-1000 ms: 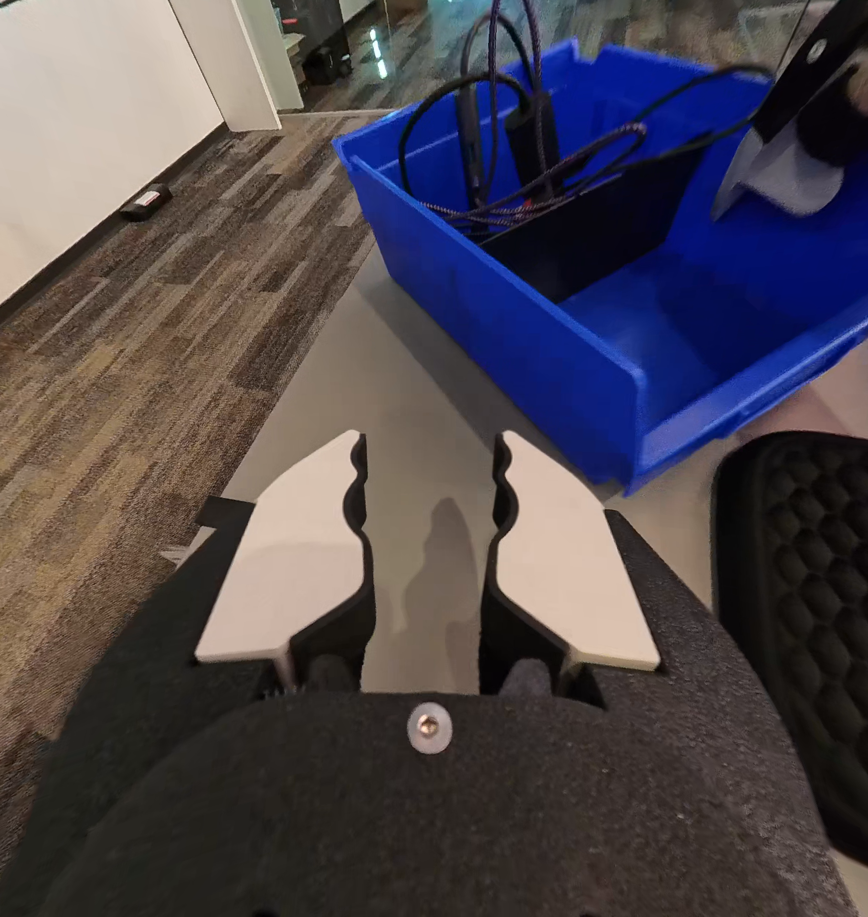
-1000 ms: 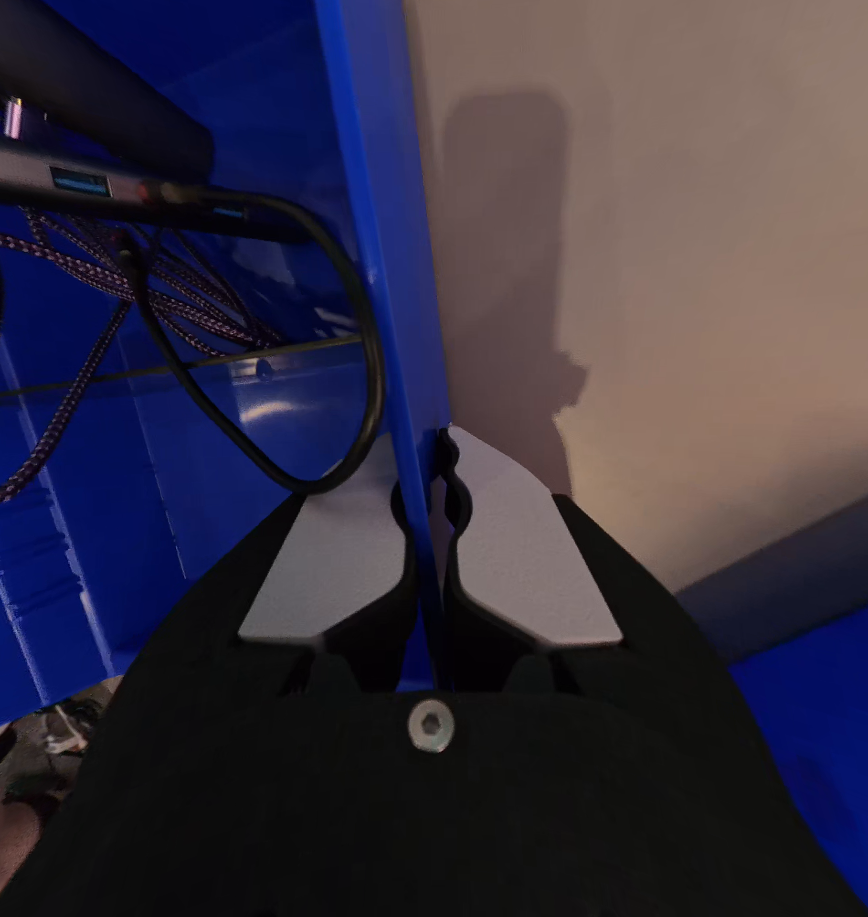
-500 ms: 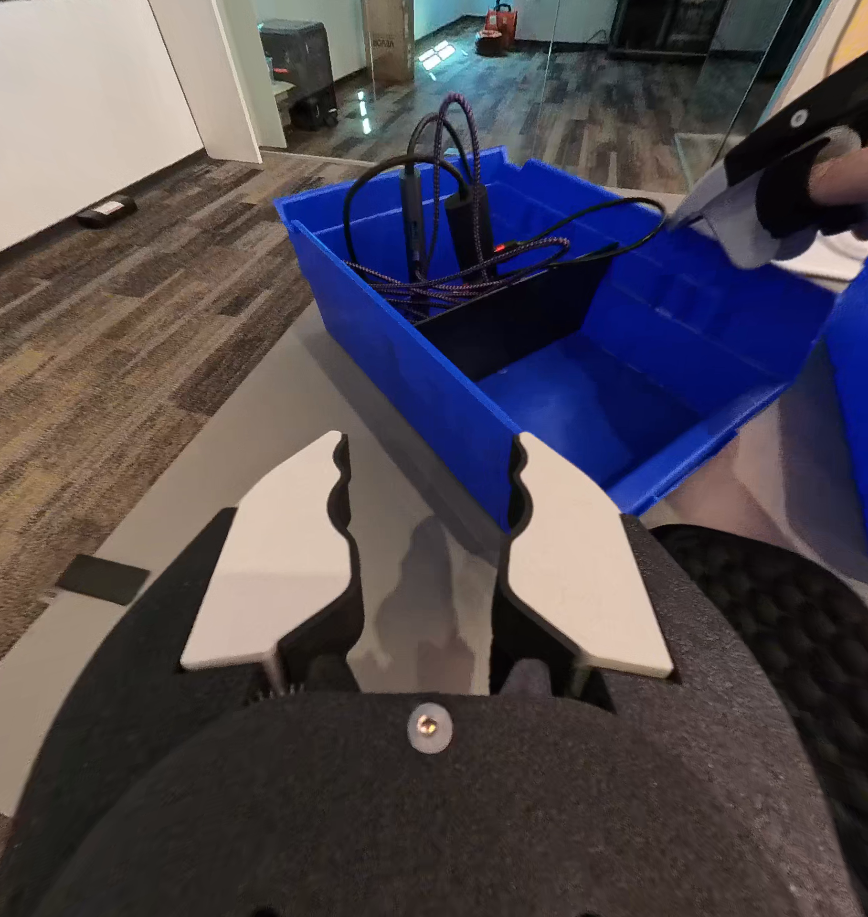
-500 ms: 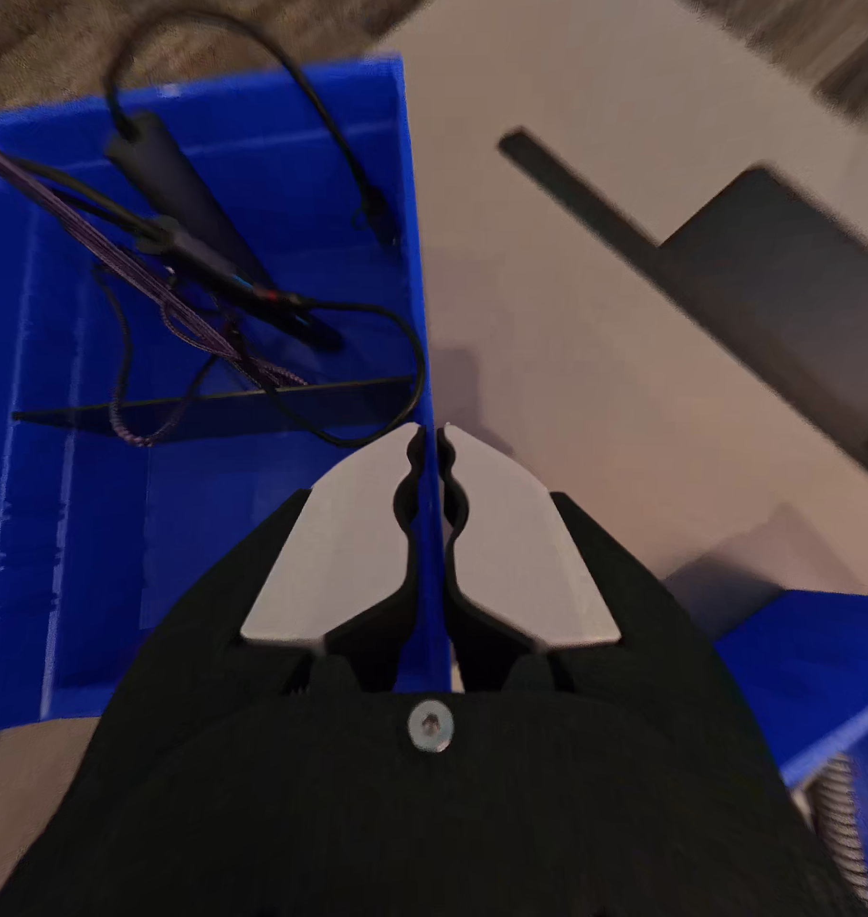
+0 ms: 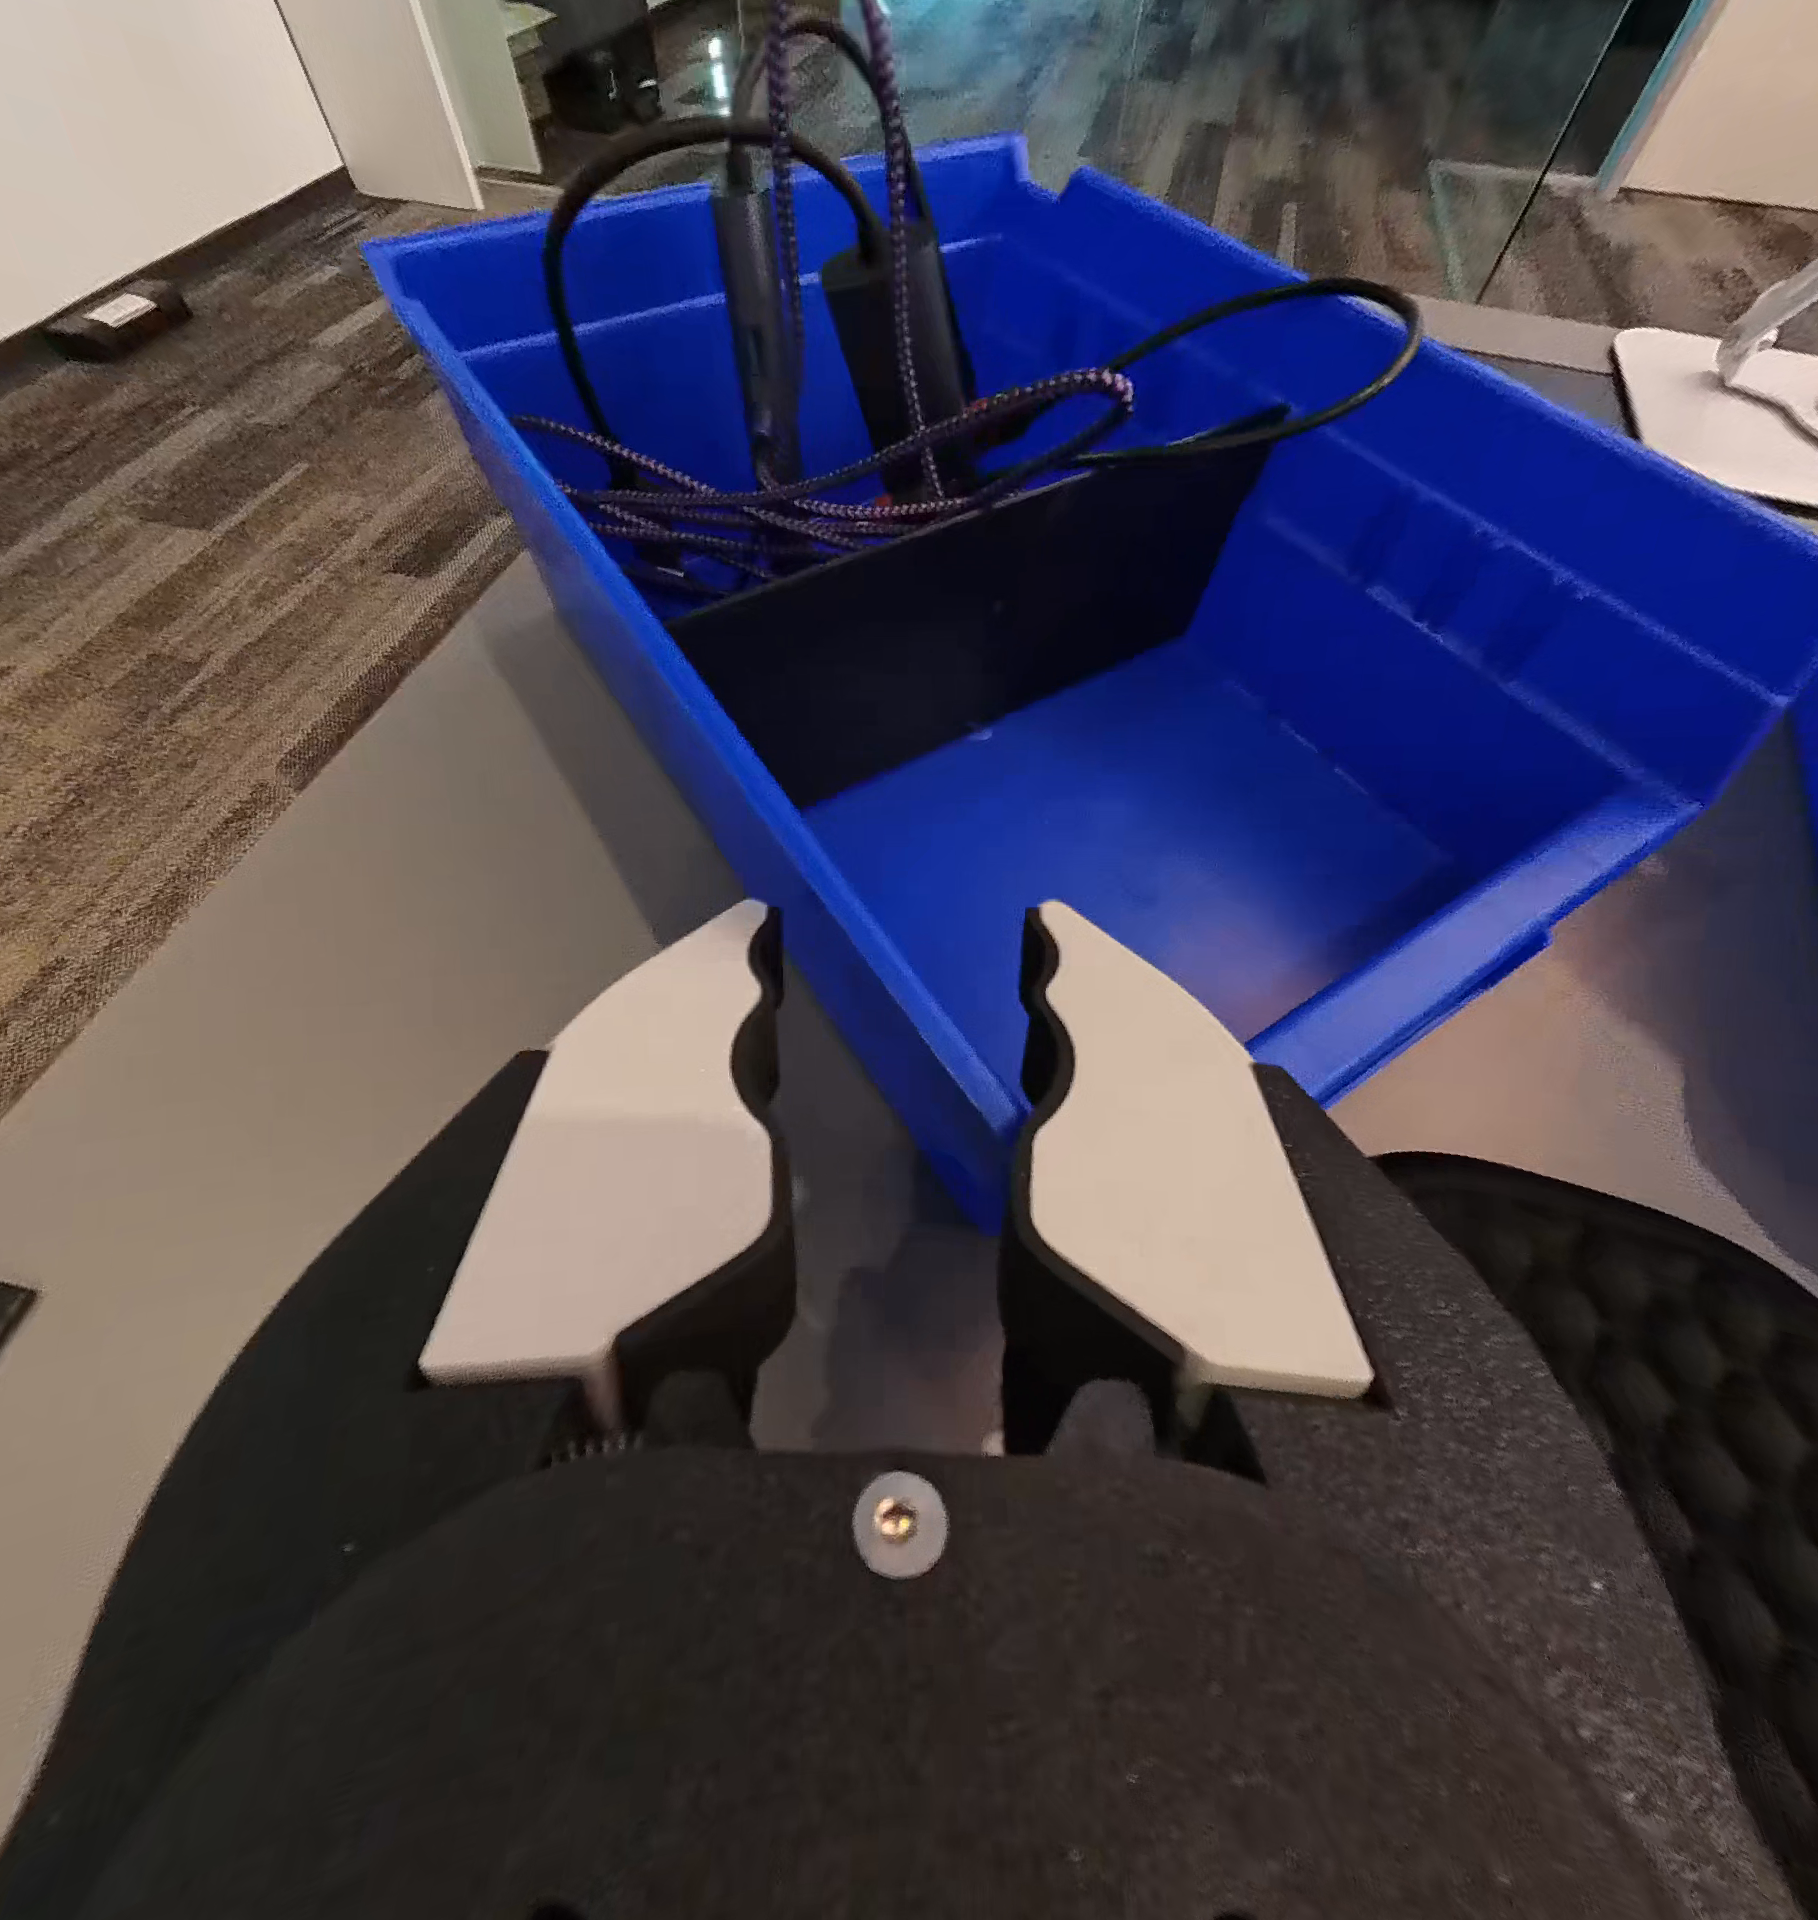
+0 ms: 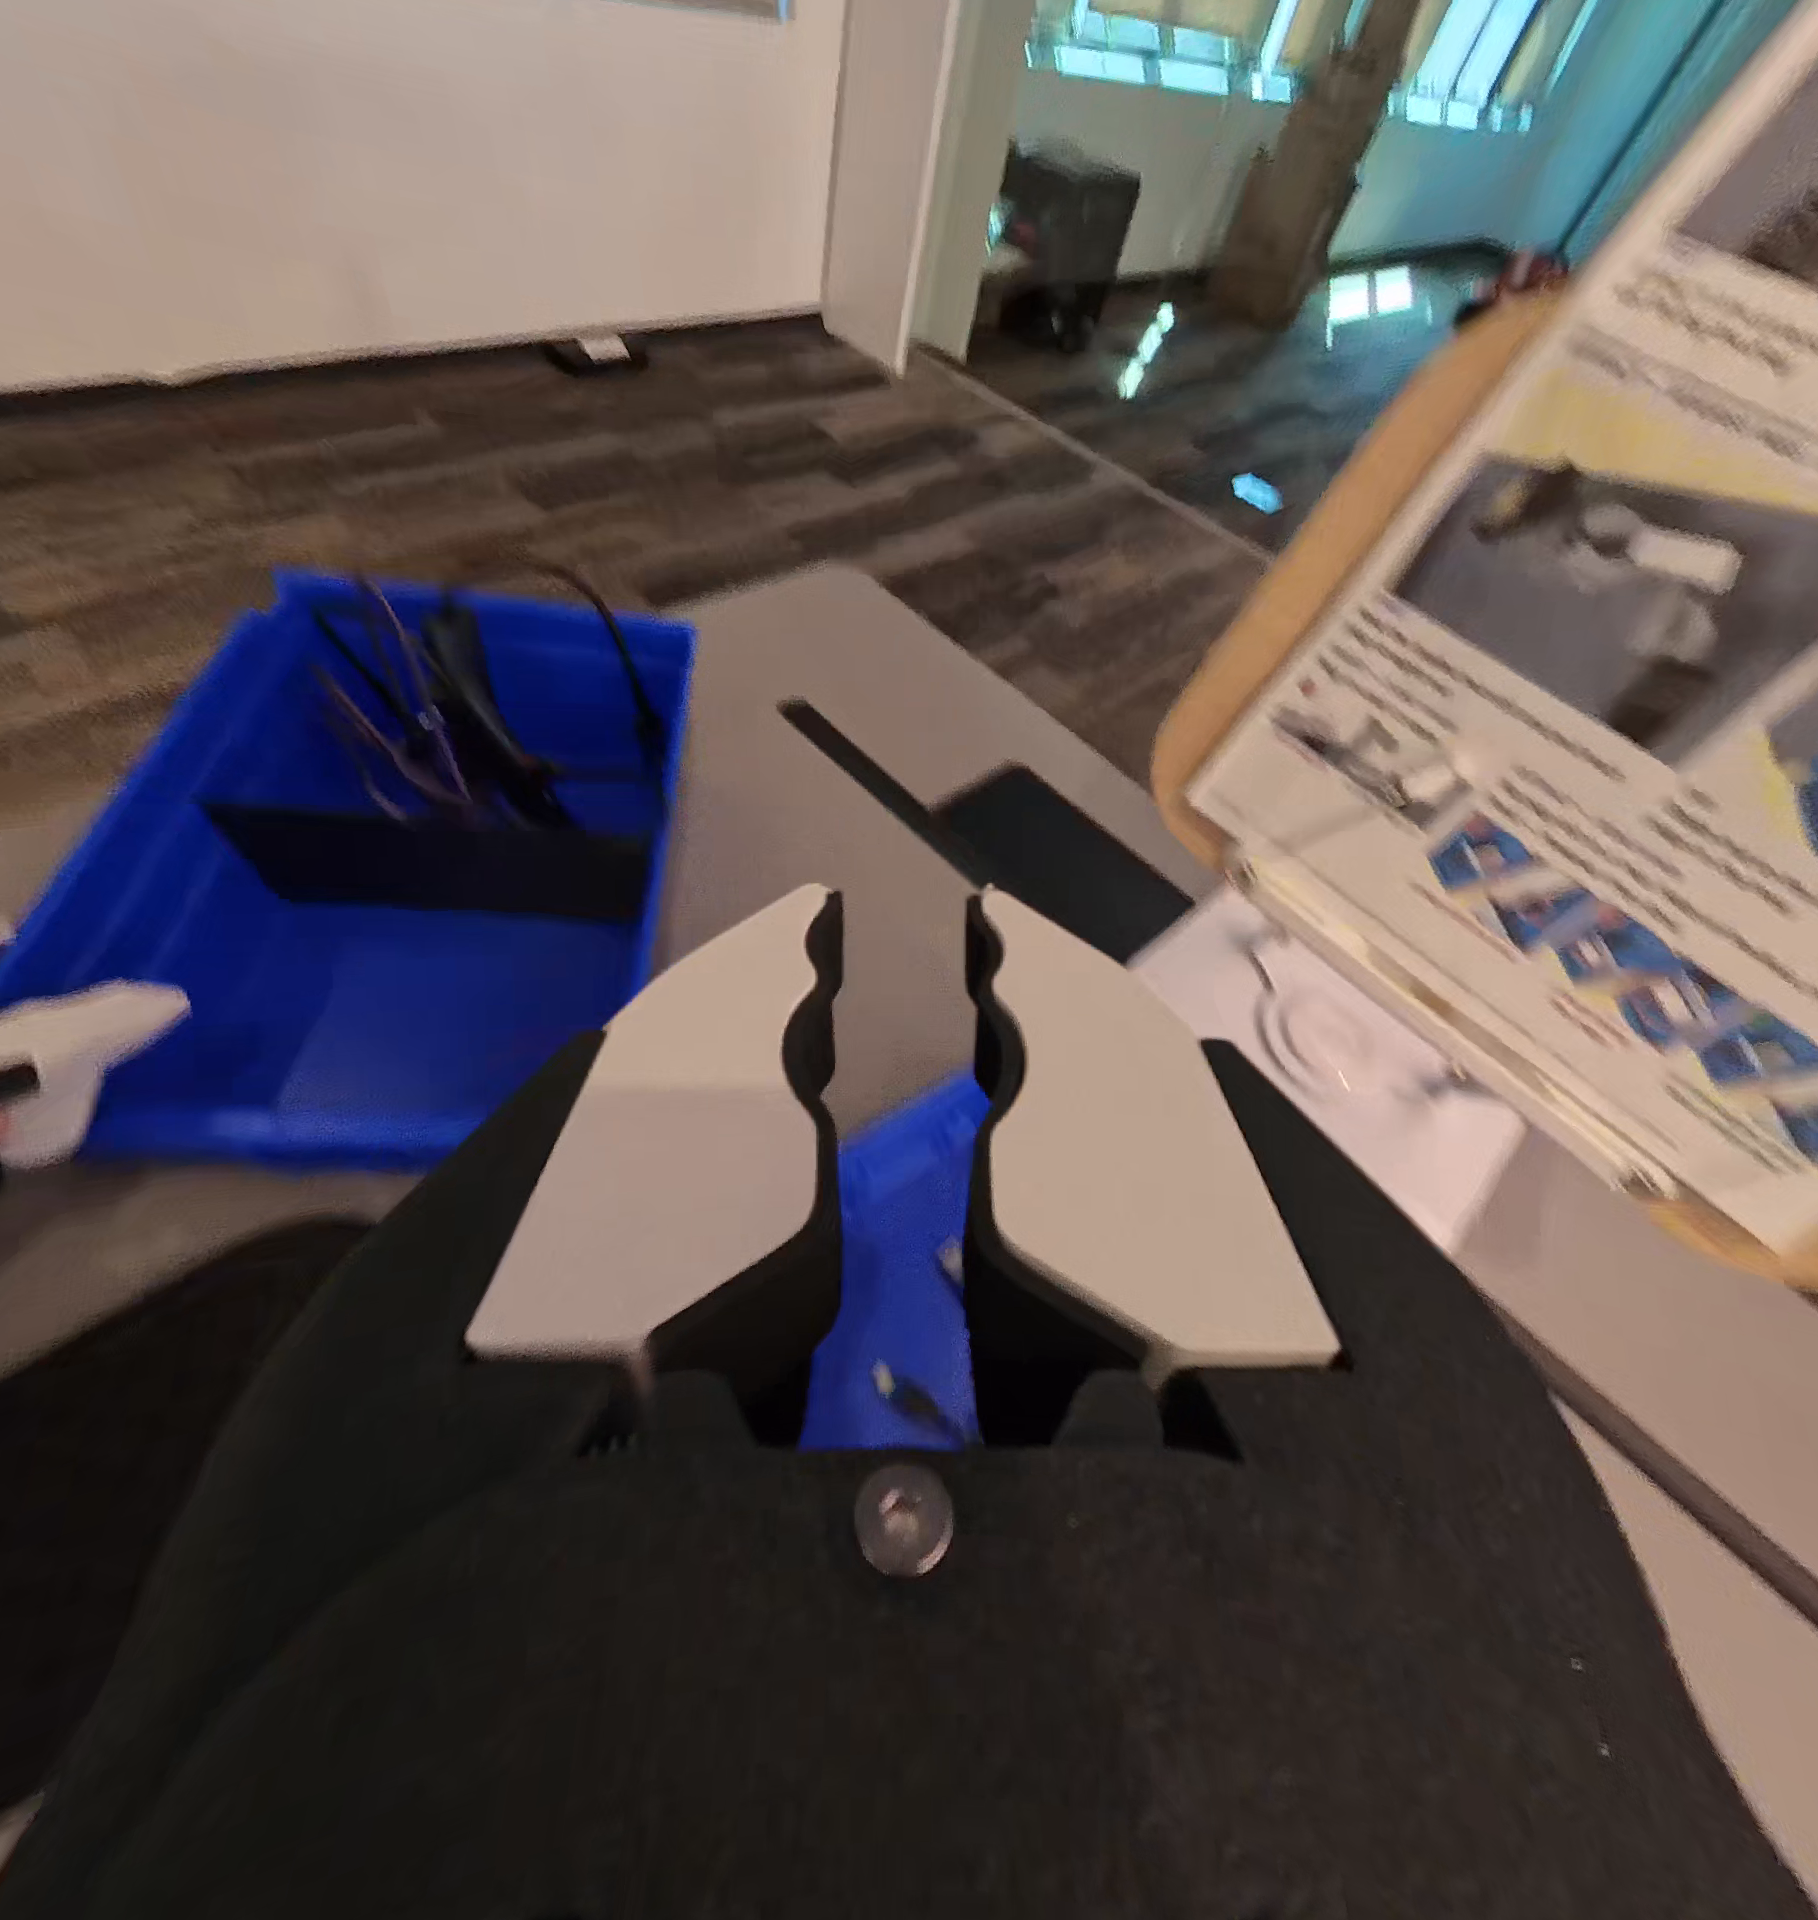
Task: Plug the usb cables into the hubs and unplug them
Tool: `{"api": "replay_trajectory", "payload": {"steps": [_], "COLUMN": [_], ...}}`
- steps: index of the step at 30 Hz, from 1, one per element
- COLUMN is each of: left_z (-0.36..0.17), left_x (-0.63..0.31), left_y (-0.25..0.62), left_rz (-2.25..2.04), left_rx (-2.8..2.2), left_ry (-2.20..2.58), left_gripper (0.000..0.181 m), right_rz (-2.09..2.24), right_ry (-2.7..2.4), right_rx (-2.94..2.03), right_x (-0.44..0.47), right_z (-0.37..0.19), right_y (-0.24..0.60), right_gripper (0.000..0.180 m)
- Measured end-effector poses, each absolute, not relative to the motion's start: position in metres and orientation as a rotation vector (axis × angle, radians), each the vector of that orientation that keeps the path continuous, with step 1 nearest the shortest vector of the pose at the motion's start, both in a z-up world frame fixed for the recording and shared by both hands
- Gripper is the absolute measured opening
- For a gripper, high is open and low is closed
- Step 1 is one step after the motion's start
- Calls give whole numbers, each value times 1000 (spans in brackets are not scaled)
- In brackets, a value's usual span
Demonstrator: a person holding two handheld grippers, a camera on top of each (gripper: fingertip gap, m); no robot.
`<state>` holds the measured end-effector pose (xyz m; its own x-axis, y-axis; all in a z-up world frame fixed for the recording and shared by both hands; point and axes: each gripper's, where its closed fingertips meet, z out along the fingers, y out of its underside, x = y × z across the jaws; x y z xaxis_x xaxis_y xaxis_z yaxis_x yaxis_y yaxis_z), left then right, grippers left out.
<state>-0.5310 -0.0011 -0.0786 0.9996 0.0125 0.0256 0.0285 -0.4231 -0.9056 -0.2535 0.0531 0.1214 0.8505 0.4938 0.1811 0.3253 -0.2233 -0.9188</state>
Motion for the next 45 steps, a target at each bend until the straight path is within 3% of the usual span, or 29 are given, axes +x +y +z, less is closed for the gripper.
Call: {"api": "replay_trajectory", "payload": {"steps": [2, 9, 14, 28, 34, 36, 37, 39, 45], "left_z": [-79, -82, -82, -83, -83, -88, -91, -92, -44], "left_x": [-541, -606, -642, -652, -651, -650, -650, -650, -667], "left_y": [-1, 7, 26, 61, 63, 60, 59, 57, 38], "left_rz": [-34, 17, -55, -175, -187, -221, -245, -303, -307], "left_rx": [-2019, -2128, -2157, -2147, -2149, -2179, -2199, -2188, -1892], "left_ry": [-1, 137, 349, 621, 560, 508, 466, 387, 141], "left_gripper": [44, 14, 9, 8, 8, 16, 36, 53, 47], "right_rz": [121, 16, 91, 172, 307, 385, 420, 414, 323], "right_ry": [-611, -421, -297, -218, -107, -56, -26, 15, 52], "right_rx": [-1927, -2103, -2221, -2316, -2396, -2420, -2435, -2499, -2734], "right_x": [-211, -68, -14, -9, -36, -51, -58, -66, -88], "right_z": [109, 73, 44, 12, -15, -27, -33, -50, -102], "right_y": [35, -18, -44, -51, -46, -43, -42, -40, -36], "right_gripper": [26, 29, 31, 36, 59, 68, 73, 76, 66]}}
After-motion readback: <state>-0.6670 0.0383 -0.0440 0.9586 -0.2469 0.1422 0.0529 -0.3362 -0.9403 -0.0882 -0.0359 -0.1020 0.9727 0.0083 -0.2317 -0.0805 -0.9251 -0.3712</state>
